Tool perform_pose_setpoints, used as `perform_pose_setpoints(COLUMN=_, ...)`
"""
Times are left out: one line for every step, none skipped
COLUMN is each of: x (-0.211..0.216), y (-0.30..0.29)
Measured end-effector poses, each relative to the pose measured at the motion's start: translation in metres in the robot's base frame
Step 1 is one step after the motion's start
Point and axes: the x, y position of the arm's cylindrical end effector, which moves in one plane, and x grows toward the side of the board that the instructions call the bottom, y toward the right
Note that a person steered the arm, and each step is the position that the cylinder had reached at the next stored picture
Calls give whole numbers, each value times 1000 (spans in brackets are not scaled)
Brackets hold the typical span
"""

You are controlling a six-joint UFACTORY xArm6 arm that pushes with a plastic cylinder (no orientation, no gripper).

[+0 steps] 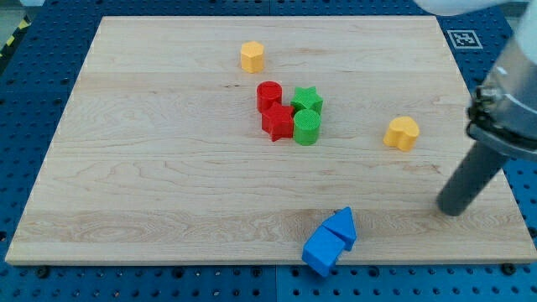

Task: Point at yellow heart

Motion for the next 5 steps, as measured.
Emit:
perform_pose_setpoints(x=-15, y=40)
perform_pose_setpoints(x=-52, y=44)
perform_pose_setpoints(x=-69, y=44)
perform_pose_setpoints(x=-69, y=44)
perform_pose_setpoints(x=-78, y=44)
